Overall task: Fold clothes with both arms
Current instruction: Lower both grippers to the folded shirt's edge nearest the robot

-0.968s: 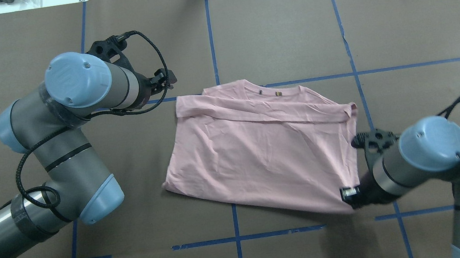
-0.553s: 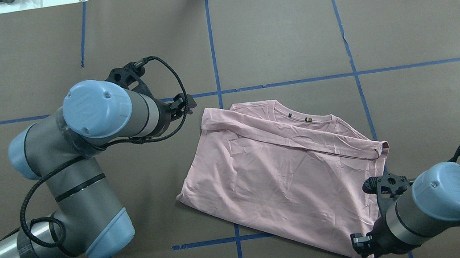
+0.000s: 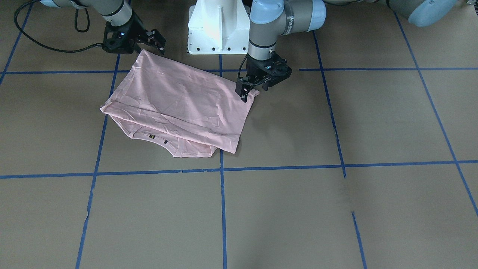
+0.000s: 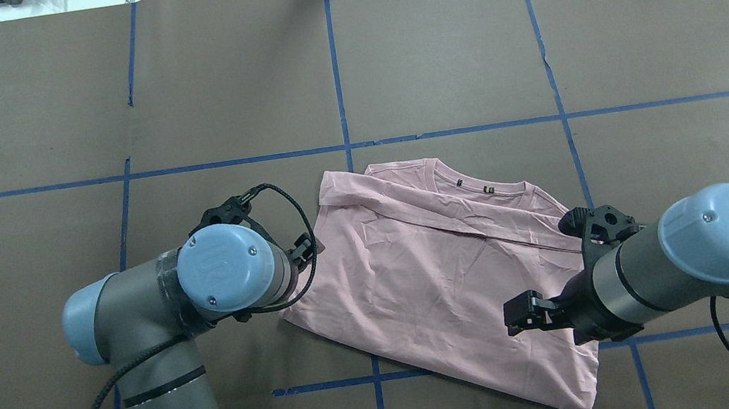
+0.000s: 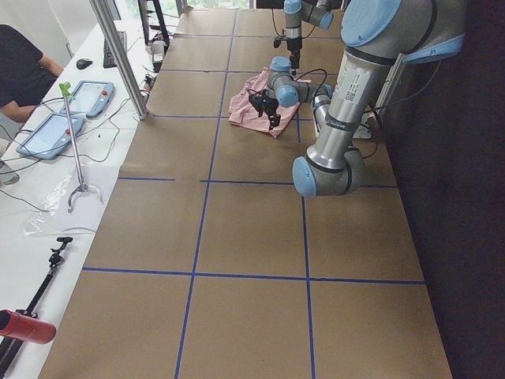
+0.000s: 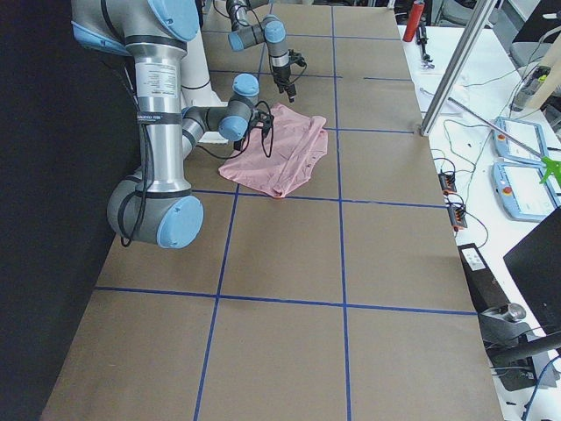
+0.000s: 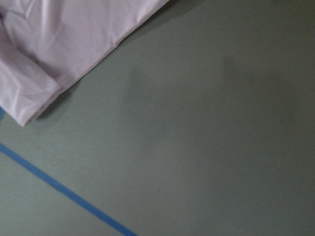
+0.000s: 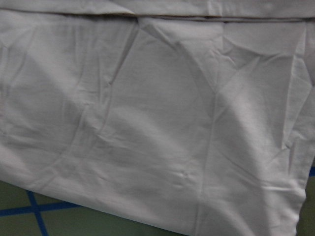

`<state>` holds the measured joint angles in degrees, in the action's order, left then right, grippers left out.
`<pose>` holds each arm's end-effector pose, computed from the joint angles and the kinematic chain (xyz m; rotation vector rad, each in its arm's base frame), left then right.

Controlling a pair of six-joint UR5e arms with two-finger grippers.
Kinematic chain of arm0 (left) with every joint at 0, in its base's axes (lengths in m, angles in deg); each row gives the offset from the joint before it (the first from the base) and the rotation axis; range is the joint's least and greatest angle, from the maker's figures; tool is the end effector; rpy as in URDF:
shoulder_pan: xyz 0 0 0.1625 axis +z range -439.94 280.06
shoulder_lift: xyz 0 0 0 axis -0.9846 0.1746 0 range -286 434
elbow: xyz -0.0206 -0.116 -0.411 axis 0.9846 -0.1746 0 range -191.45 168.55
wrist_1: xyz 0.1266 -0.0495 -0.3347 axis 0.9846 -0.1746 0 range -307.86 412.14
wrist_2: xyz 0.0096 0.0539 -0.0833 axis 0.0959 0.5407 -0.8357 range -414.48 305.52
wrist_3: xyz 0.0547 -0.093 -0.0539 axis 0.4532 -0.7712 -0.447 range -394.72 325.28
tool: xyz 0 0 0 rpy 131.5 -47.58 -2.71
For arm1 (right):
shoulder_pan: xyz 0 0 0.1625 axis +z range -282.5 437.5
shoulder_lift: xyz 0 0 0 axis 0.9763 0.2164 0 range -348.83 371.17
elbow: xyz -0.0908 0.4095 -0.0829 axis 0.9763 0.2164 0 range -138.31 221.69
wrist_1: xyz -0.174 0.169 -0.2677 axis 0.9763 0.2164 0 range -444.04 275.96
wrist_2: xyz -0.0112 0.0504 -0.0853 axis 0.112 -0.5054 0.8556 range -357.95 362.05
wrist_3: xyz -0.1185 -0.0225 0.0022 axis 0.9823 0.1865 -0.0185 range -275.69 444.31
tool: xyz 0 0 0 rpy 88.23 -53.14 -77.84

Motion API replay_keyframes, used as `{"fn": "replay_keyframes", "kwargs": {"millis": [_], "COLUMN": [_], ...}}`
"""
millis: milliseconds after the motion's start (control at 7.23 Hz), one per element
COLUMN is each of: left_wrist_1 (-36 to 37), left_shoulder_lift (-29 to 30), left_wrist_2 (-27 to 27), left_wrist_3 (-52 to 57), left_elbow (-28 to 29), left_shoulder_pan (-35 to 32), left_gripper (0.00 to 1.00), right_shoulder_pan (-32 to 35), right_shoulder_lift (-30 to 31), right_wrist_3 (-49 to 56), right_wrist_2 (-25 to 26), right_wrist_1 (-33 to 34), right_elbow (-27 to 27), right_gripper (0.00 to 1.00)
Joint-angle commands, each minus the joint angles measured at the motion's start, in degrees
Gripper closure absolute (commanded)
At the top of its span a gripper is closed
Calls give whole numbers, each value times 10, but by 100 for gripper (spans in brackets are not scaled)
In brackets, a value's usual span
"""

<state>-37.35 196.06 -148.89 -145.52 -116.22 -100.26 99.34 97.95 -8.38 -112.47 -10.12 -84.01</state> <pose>0.5313 -0.3289 0.2909 -0.0775 0.8230 -0.6461 -0.3704 -0.2382 0.3597 -0.2317 -0.9969 0.1848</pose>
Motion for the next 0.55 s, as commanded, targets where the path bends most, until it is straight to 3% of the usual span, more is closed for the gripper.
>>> {"fn": "replay_keyframes", "kwargs": {"millis": [0, 415], "left_wrist_1": [9, -5], "left_shoulder_lift": [-6, -1], "left_wrist_2": [9, 8], "left_wrist_3": [-20, -30], "left_elbow": [7, 36], "left_shoulder_pan": [31, 41], "left_gripper": [0, 1], "right_shoulder_pan": [18, 26], "right_shoulder_lift": [-20, -20], "right_wrist_3": [0, 1], "right_wrist_2": [0, 0], "right_wrist_1": [0, 0], "right_elbow": [3, 3], "right_gripper": [0, 0]}}
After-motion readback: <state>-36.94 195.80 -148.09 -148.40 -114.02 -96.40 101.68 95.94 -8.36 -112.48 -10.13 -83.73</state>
